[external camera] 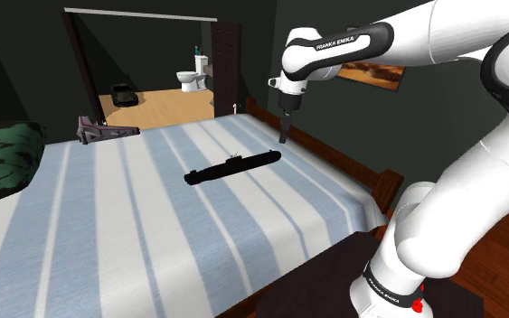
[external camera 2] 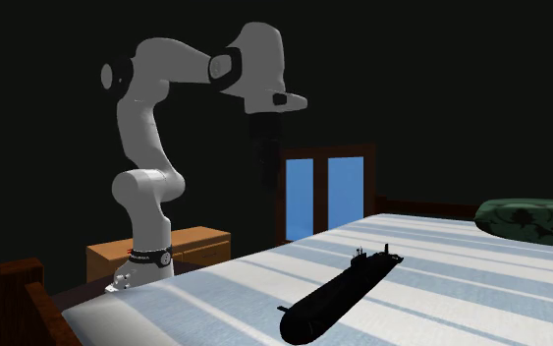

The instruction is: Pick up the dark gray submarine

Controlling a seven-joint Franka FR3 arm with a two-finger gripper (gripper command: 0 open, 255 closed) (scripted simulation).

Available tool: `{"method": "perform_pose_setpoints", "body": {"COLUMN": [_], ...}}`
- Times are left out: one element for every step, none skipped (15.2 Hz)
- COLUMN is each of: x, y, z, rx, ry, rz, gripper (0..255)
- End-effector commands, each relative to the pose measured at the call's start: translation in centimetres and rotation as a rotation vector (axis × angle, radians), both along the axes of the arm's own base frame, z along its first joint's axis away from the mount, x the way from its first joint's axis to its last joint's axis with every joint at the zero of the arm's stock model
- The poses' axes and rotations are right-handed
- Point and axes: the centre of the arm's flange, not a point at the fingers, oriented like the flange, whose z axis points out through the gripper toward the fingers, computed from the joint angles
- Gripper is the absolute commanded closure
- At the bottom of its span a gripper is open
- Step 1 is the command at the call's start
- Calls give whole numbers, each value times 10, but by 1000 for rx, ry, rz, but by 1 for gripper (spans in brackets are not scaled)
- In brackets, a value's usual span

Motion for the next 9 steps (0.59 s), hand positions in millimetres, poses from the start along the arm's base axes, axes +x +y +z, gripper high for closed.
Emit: {"method": "perform_pose_setpoints", "body": {"x": [23,34,46,57,68,80,91,102,113], "y": [-4,-4,-4,-4,-2,-1,2,4,7], "z": [-15,-21,-28,-34,-41,-47,-53,-60,-66], "rx": [2,3,5,7,8,10,12,14,15], "ry": [-11,-16,-21,-26,-31,-36,-41,-46,-51], "rz": [93,137,181,224,268,311,355,399,442], "gripper": [0,0,0,0,0,0,0,0,0]}}
